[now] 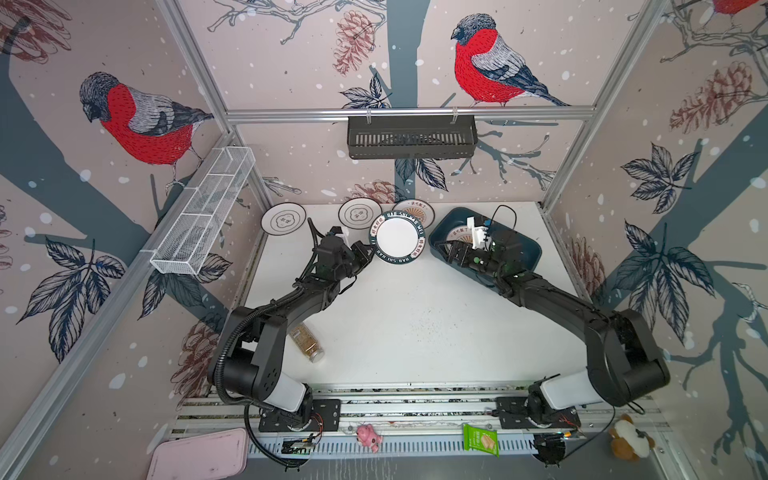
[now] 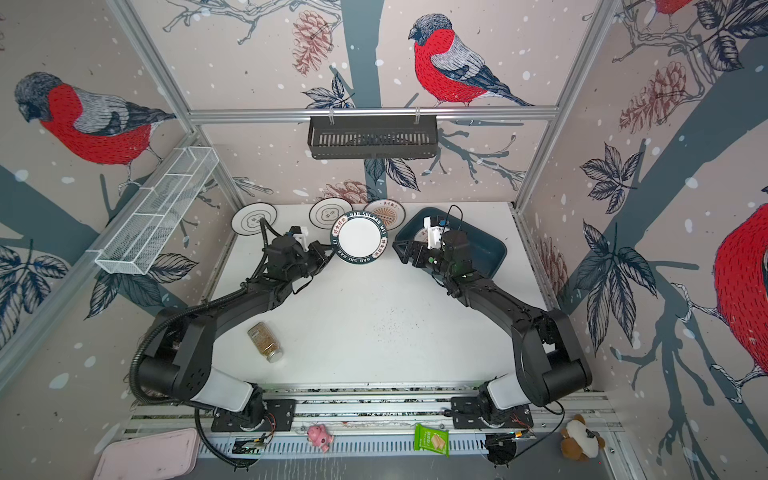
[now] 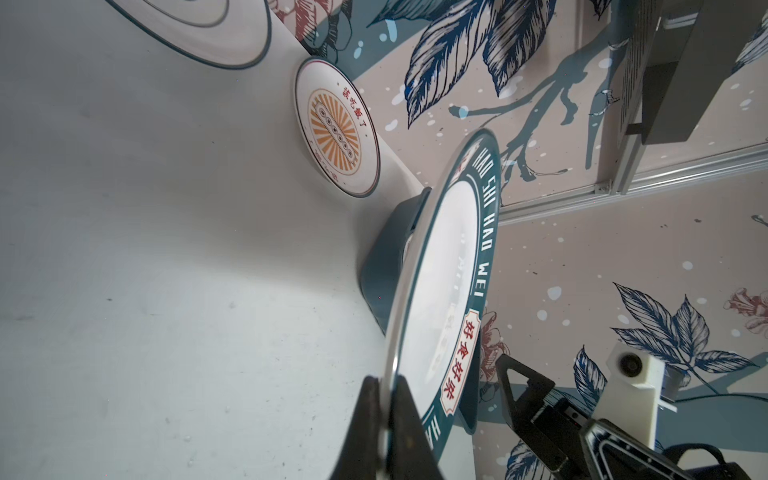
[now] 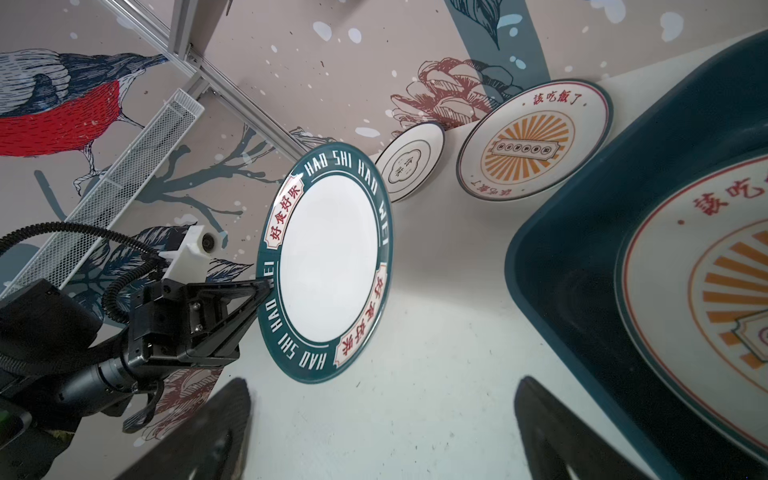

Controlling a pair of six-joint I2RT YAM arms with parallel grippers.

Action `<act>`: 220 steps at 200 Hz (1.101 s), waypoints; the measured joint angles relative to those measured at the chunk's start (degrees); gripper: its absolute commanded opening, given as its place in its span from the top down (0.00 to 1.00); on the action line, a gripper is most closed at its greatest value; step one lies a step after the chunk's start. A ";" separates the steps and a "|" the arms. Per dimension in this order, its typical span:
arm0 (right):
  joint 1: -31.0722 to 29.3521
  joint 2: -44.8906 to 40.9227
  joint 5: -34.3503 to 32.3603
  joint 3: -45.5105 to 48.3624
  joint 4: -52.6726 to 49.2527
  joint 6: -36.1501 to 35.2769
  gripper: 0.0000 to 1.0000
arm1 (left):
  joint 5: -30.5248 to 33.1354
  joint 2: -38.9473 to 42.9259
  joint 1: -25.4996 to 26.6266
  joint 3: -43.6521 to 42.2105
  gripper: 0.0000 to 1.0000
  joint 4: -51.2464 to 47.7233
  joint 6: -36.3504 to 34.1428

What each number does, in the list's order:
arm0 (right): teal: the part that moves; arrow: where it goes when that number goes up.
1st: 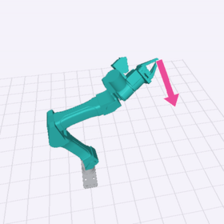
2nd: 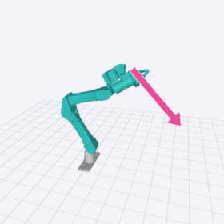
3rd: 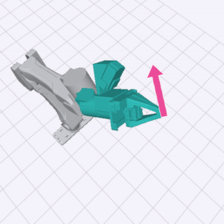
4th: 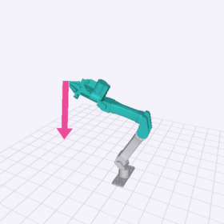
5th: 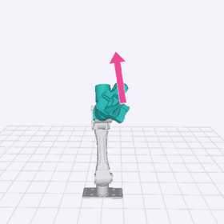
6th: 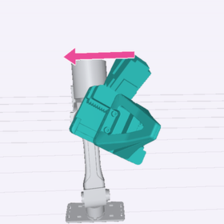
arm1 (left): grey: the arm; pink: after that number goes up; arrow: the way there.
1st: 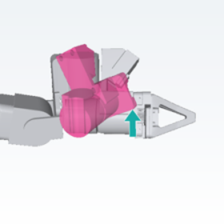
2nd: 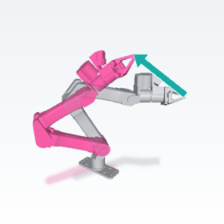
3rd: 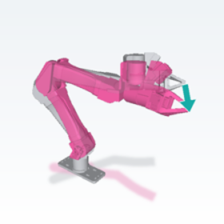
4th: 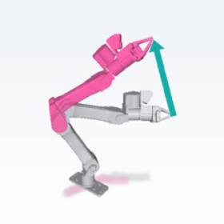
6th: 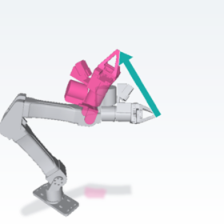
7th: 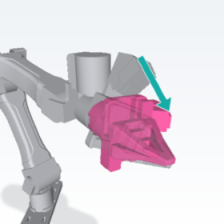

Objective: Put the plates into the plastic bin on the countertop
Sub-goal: 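Lift the green-rimmed plate toward the bin while the right gripper approaches, then grasp the green-rimmed plate with the right gripper and open the left gripper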

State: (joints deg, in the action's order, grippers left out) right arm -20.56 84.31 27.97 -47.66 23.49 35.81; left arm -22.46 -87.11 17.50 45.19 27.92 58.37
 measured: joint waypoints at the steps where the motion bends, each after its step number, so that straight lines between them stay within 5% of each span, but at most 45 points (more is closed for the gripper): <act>1: -0.02 0.02 0.00 -0.02 0.00 0.00 0.01 | -0.02 -0.04 0.04 0.02 0.96 0.07 0.04; 46: -0.68 2.38 0.11 -1.18 0.61 0.26 0.11 | -0.37 -2.29 2.29 0.11 0.96 3.76 2.82; 188: -1.46 8.72 -1.22 -4.63 1.14 4.28 0.66 | -1.66 -3.87 3.78 -0.92 0.96 9.49 7.23; 220: -1.49 9.44 -0.15 -4.79 2.71 5.46 0.85 | -1.66 -3.87 3.80 -1.05 0.96 9.51 7.37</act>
State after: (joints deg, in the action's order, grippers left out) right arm -22.04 93.76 27.81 -52.45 26.20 41.28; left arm -24.12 -90.98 21.30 44.14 37.43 65.73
